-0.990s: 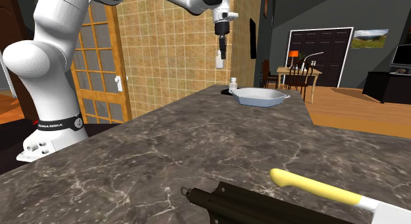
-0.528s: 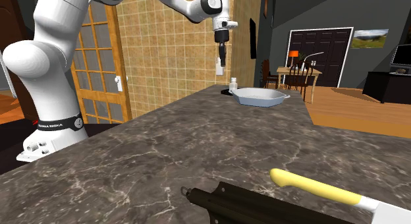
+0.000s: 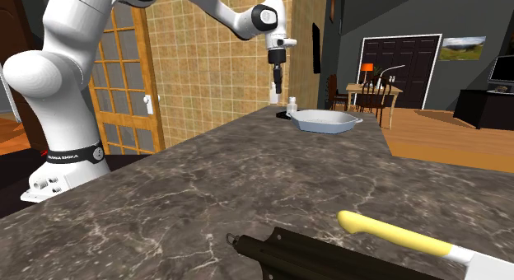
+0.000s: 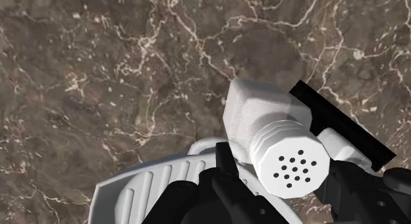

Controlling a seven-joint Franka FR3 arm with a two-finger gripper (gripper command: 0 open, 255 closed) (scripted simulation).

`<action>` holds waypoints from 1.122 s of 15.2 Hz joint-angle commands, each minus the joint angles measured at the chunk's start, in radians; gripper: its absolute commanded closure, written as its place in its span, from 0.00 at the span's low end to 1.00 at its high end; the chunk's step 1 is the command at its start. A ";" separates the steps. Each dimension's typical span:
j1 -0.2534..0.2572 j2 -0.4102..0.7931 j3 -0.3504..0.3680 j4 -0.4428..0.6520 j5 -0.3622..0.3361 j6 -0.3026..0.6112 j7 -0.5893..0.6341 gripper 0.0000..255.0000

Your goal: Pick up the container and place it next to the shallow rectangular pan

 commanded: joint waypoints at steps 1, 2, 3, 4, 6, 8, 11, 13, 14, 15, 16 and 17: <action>0.000 0.007 -0.001 -0.015 -0.002 0.022 0.003 1.00; 0.000 0.010 -0.001 -0.024 -0.003 0.034 0.004 1.00; 0.000 0.013 -0.002 -0.032 -0.004 0.045 0.006 1.00; -0.001 0.017 -0.002 -0.040 -0.006 0.057 0.007 1.00; -0.001 0.025 -0.004 -0.055 -0.008 0.079 0.010 1.00; -0.001 0.033 -0.005 -0.069 -0.011 0.102 0.014 1.00; 0.000 0.049 -0.007 -0.090 -0.015 0.138 0.019 1.00; 0.000 0.049 -0.007 -0.090 -0.015 0.138 0.019 1.00; 0.000 0.049 -0.007 -0.090 -0.015 0.138 0.019 1.00; 0.000 0.049 -0.007 -0.090 -0.015 0.138 0.019 1.00; 0.000 0.049 -0.007 -0.090 -0.015 0.138 0.019 1.00; 0.000 0.049 -0.007 -0.090 -0.015 0.138 0.019 1.00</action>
